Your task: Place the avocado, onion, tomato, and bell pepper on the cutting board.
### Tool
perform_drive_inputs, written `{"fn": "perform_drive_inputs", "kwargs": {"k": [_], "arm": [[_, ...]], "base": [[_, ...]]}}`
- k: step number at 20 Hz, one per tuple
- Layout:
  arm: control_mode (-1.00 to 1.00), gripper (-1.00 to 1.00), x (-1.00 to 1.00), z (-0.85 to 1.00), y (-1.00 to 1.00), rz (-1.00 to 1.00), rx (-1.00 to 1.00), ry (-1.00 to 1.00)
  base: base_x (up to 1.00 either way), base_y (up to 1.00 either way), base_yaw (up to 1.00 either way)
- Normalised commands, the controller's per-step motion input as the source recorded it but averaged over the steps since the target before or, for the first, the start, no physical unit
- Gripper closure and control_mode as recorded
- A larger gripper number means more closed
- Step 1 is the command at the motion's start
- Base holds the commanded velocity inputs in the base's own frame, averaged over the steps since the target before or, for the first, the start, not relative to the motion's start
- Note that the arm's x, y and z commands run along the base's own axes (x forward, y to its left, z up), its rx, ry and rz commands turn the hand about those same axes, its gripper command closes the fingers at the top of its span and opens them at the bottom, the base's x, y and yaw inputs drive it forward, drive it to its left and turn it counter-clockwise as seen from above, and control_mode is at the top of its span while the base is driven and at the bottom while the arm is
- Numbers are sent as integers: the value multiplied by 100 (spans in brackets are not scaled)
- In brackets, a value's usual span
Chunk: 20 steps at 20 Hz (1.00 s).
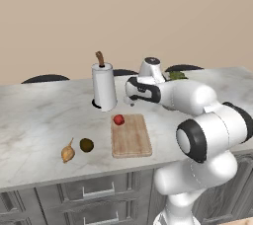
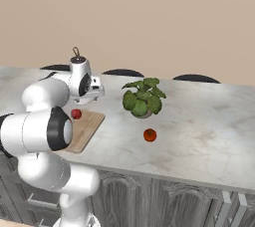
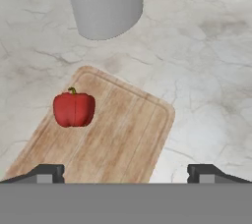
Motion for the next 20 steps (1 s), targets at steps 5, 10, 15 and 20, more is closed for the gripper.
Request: {"fn": "perform_drive_inputs", "kwargs": {"k": [5,10,15,20], "arm": [[-100,-100,-36,5,-62,-2,0,8],[-100,-100,-45,0,-58,-4,1,4],[-100,-100,-32,0,-57,-7,1,4],[-100,-100,-12,0,-64,-9,0,7]], "base": [[0,0,0],[0,0,0],[0,0,0],[0,0,0]]}}
